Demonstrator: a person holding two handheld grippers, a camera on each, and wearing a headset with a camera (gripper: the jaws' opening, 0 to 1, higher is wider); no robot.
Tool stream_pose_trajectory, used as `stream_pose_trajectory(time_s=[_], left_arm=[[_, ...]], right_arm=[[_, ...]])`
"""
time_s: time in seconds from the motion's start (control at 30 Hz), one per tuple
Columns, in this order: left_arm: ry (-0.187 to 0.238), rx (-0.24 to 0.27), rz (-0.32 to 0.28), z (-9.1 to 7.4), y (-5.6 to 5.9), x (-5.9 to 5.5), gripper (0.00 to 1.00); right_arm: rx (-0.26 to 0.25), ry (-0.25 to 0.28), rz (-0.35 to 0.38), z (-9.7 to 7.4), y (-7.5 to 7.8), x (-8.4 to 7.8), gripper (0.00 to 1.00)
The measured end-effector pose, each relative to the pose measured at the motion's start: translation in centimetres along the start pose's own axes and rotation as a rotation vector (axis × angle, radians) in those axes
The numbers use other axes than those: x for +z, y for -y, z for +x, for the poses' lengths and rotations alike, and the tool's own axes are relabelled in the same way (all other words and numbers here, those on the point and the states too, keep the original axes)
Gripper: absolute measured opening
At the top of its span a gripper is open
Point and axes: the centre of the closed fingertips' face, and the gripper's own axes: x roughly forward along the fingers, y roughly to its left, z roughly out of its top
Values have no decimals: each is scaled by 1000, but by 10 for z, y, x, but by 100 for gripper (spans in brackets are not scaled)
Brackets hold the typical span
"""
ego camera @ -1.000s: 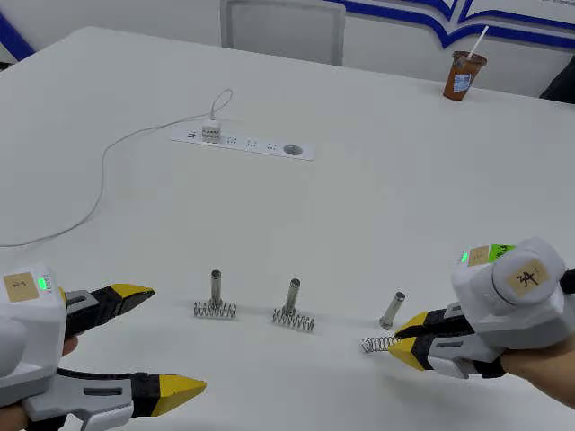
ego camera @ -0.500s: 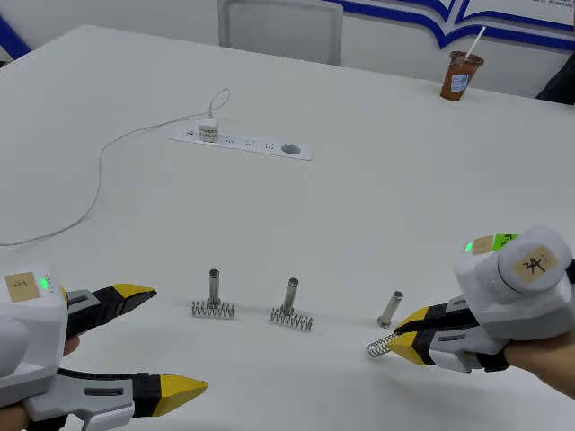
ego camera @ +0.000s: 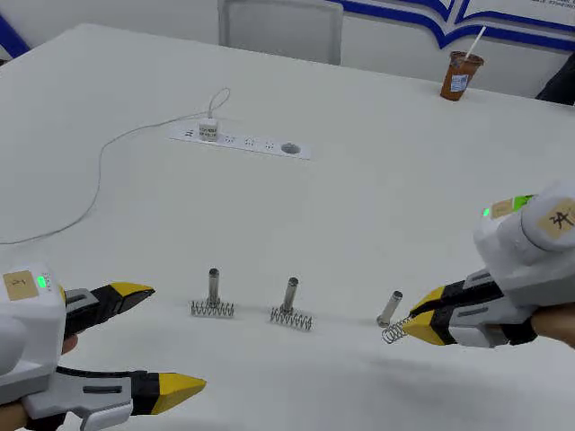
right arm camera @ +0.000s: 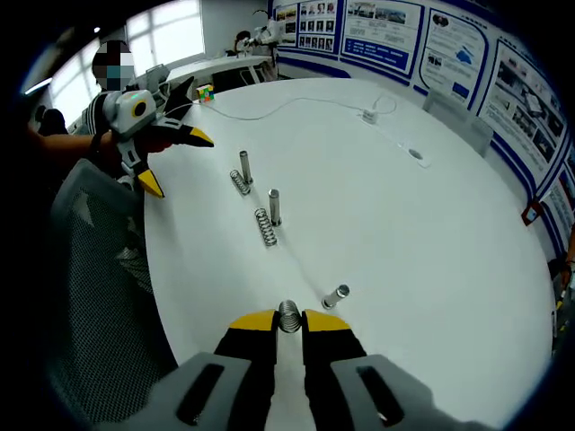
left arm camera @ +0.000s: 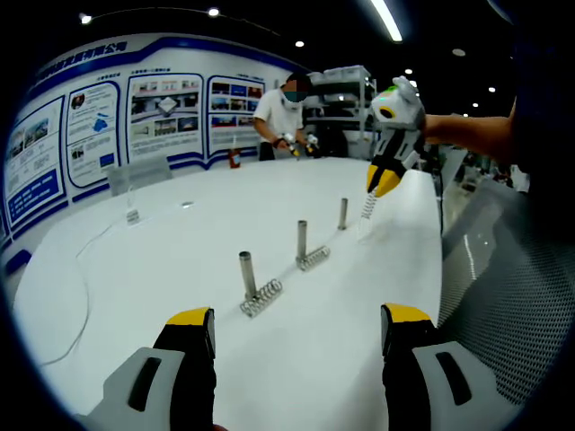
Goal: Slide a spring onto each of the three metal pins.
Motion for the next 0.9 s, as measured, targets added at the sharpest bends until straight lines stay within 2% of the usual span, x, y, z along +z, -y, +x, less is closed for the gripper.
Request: stream_pose_trajectory(time_s=[0.13,0.47,0.63,0.9], left_arm=[[-1,1,0,-1,0,0,77],[-1,5,0,-2,-1,1,77],[0,8,0,-2,-2,1,77],[-4,15,-7,-4,-2,-1,77]], right_arm=[[-4,-17,-22,-8,4,5,11],[-43,-45,-52,-22,29,22,11],[-41,-83,-74,-19,37,25,11],[-11,-150,-106,-7,40,25,11]])
